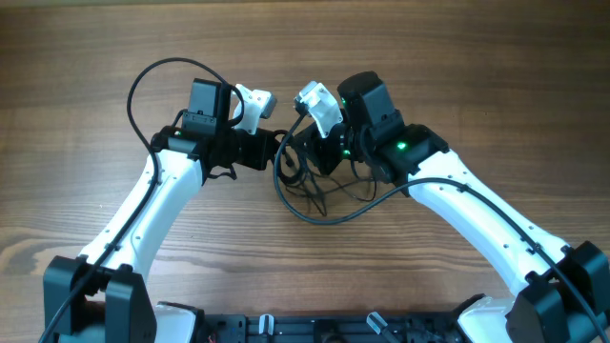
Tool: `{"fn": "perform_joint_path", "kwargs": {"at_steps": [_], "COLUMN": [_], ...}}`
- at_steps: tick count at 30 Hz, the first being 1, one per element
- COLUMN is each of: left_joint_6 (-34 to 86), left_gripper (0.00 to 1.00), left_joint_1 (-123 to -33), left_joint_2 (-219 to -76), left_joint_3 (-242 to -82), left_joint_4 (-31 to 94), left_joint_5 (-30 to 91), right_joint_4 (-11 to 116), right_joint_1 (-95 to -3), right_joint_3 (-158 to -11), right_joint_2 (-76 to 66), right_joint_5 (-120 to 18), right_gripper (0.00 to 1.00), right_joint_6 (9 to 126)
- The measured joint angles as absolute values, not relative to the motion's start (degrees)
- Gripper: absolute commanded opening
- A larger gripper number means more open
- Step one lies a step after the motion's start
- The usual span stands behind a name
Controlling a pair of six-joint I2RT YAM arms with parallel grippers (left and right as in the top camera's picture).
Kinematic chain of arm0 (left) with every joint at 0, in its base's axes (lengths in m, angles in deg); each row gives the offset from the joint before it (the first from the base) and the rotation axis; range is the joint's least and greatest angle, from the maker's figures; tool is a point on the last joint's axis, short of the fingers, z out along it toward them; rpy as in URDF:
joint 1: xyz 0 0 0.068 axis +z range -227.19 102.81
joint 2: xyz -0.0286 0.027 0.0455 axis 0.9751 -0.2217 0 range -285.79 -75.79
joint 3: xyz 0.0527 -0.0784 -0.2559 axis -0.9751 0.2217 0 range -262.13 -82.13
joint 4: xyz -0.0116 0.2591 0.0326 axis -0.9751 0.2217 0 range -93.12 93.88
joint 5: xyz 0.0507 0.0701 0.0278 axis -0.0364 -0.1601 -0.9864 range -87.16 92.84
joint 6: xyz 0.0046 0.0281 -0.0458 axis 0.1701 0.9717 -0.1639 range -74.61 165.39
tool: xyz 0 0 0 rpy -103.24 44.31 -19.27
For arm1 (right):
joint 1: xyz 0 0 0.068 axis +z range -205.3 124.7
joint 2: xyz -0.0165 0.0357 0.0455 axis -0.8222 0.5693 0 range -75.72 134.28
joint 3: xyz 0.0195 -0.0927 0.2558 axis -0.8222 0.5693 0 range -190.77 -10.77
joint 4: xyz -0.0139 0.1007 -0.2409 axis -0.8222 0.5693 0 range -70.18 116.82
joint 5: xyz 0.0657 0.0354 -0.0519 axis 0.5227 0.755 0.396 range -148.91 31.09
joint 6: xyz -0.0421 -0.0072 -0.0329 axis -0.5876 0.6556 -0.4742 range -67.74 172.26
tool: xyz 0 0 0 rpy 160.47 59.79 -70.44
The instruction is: Untangle cables
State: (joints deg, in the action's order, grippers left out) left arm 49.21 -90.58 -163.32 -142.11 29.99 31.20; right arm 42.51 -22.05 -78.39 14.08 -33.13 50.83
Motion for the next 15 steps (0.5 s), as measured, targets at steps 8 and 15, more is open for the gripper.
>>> {"fn": "perform_joint_path", "kwargs": {"at_steps": [8, 15], "left_joint_6": [42.9, 31.2], "left_gripper": [0.04, 0.04], "left_joint_1": [-90.6, -89.3], "left_joint_2": [-163.3, -162.2], "left_joint_3": [-142.1, -142.1], "left_joint_4": [29.0, 28.6], "left_joint_5": [28.0, 20.1], "right_joint_4": [45.1, 58.7], "right_joint_1": [-21.3, -22.4], "right_joint_3": [-78.4, -78.6], "right_joint_2": [14.1, 14.1], "right_joint_5": [-36.1, -50.9], "right_gripper": [0.04, 0.04], "right_joint_6": [50.9, 56.8]}}
